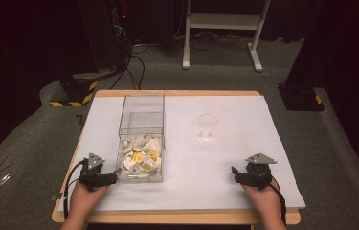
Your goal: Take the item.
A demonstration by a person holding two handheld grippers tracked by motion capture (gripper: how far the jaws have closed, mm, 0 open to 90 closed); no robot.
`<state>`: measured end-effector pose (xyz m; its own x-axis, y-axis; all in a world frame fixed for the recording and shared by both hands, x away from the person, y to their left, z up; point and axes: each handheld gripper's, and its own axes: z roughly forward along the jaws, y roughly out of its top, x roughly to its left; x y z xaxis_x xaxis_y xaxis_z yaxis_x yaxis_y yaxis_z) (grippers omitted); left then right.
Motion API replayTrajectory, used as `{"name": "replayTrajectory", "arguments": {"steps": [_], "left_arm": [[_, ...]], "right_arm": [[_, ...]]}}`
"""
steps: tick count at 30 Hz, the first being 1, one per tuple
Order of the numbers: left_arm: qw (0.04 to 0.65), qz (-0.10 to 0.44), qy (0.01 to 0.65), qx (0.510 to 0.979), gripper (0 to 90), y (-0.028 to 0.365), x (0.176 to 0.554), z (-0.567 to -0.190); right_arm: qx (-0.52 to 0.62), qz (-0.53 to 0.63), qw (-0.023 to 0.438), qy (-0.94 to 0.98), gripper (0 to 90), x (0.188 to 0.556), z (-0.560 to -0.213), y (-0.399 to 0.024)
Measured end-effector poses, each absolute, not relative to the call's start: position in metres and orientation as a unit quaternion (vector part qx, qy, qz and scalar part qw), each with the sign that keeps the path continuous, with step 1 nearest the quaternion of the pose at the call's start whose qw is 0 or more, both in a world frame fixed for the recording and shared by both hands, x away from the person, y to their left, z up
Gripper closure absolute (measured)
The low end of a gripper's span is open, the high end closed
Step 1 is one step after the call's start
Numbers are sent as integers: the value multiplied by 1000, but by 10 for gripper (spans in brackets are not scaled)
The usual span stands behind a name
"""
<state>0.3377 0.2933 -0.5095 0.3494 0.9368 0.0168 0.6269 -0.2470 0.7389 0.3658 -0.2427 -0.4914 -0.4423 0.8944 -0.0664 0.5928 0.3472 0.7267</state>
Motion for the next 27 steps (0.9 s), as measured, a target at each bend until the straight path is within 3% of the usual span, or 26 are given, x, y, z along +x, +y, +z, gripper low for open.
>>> {"name": "replayTrajectory", "arguments": {"steps": [27], "left_arm": [[327, 234, 520, 754, 168, 293, 338, -509]], "right_arm": [[404, 357, 223, 812, 246, 373, -447, -174]]}}
